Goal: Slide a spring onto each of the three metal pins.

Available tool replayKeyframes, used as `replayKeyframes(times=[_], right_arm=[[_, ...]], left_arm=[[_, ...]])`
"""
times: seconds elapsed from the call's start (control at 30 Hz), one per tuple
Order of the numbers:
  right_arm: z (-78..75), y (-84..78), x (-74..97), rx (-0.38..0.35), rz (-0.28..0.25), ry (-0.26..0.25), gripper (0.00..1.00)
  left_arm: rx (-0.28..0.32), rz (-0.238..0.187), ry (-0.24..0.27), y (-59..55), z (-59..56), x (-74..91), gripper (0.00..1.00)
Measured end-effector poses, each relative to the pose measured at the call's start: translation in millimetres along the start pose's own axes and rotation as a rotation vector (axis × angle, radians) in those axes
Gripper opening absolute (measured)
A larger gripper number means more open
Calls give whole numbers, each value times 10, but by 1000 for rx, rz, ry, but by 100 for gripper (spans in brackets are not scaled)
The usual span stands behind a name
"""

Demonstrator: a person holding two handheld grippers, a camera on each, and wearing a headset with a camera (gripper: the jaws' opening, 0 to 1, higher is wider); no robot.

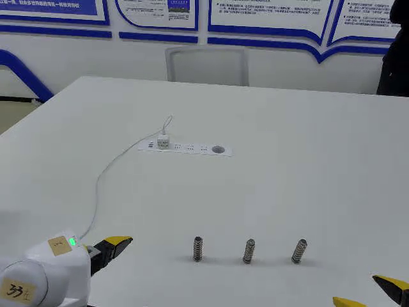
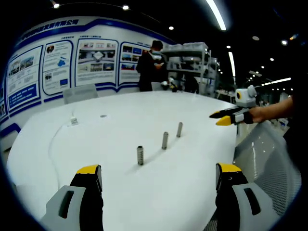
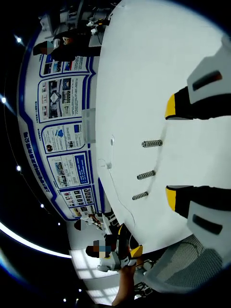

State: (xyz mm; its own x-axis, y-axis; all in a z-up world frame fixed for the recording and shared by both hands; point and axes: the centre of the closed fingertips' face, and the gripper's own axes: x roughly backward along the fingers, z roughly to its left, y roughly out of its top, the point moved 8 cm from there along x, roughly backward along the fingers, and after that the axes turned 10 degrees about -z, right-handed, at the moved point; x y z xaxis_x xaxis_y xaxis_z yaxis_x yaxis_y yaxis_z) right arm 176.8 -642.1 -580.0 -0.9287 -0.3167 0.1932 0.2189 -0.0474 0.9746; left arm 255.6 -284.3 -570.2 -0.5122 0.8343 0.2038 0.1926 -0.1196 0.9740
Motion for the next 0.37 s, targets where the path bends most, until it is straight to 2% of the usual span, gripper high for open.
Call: replayKeyframes(times=[0.37], right_arm=[[-30, -2, 10, -24, -6, -13, 56]], left_arm=[[18, 12, -5, -89, -64, -18, 99]])
